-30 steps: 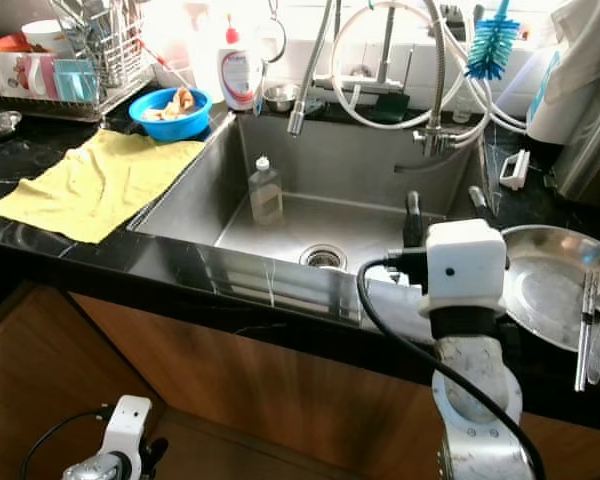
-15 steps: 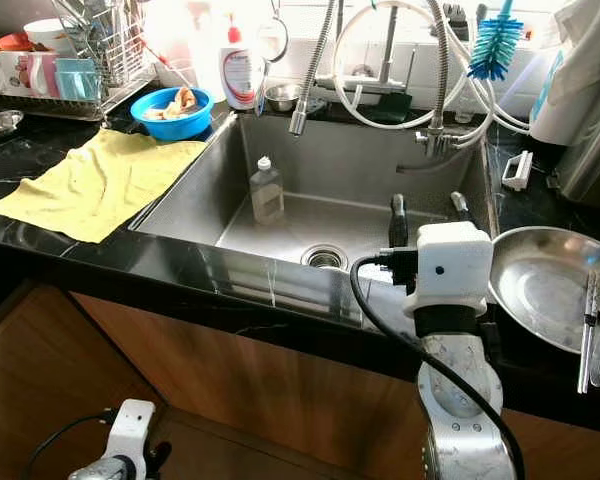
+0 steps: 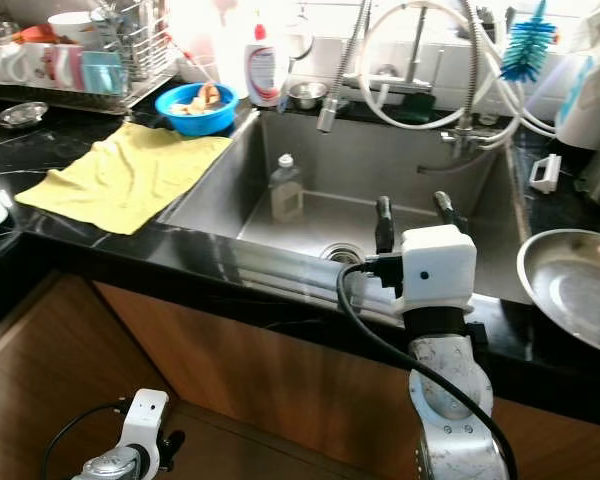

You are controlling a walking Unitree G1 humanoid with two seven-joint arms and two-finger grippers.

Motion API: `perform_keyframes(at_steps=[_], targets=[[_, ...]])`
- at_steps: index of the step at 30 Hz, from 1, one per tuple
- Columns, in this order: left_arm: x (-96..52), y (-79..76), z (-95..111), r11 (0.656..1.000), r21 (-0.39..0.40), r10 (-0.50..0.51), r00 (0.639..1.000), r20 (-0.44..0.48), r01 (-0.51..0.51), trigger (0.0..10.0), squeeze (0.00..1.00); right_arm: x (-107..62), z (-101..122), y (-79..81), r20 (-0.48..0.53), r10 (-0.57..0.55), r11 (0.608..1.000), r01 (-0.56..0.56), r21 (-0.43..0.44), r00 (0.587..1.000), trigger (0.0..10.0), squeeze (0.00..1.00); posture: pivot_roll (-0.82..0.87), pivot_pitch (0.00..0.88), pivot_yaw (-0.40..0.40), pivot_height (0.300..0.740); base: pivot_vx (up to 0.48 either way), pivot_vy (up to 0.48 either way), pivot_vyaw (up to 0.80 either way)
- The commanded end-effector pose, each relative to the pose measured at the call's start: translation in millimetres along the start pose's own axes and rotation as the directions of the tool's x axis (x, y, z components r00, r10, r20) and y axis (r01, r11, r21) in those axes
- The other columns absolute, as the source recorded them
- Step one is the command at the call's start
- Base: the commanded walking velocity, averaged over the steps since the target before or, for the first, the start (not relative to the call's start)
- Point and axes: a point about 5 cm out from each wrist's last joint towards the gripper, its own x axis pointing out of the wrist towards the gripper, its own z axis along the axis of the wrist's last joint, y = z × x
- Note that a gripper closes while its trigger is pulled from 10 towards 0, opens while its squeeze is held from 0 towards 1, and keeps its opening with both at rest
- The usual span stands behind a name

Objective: Kitchen organization

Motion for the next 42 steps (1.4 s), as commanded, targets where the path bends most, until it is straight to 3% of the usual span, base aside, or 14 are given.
perform_keyframes(at_steps=[1, 4, 15, 17, 25, 27, 42], targets=[[-3.3, 10.0, -8, 1.000, -0.007, 0.017, 0.999, -0.028, -0.018, 10.0, 0.00, -0.8, 2, 0.7, 0.050, 0.015, 0.997, -0.011, -0.076, 0.999, 10.0, 0.00, -0.20, 0.000, 0.048, 0.740, 0.000, 0.322, 0.00], [-5.3, 19.4, -9, 0.999, -0.010, 0.030, 0.999, -0.031, -0.031, 10.0, 0.00, 0.8, 11, 0.1, 0.151, 0.048, 0.979, -0.017, -0.201, 0.987, 10.0, 0.00, -0.20, 0.000, 0.050, 0.740, 0.000, 0.319, 0.00], [-5.6, 20.5, -9, 0.999, -0.011, 0.031, 0.999, -0.030, -0.032, 10.0, 0.00, 1.2, 10, -4.3, 0.178, 0.025, 0.975, 0.016, -0.223, 0.984, 10.0, 0.00, -0.20, 0.000, 0.050, 0.740, 0.000, 0.315, 0.00], [-3.9, 14.2, -7, 1.000, 0.008, 0.017, 1.000, -0.024, -0.017, 10.0, 0.00, 1.5, 1, -14.4, 0.140, -0.005, 0.972, 0.037, -0.232, 0.990, 10.0, 0.00, -0.20, 0.000, 0.063, 0.740, 0.000, 0.000, 0.00], [-3.2, 10.9, -6, 1.000, 0.018, 0.007, 1.000, -0.024, -0.007, 10.0, 0.00, 2.0, -9, -25.7, 0.083, -0.102, 0.980, 0.115, -0.165, 0.991, 10.0, 0.00, -0.20, 0.000, 0.066, 0.740, 0.000, 0.000, 0.00], [-4.2, 12.1, -9, 1.000, 0.021, 0.007, 1.000, -0.030, -0.006, 10.0, 0.00, 1.7, -12, -24.9, 0.060, -0.135, 0.984, 0.141, -0.104, 0.989, 10.0, 0.00, -0.19, 0.000, 0.068, 0.740, 0.000, 0.000, 0.00], [-6.9, 12.0, -19, 1.000, 0.023, 0.003, 0.999, -0.049, -0.002, 10.0, 0.00, 2.4, -13, -25.1, 0.047, -0.132, 0.986, 0.136, -0.096, 0.990, 10.0, 0.00, -0.20, 0.000, 0.071, 0.740, 0.000, 0.000, -0.53]])
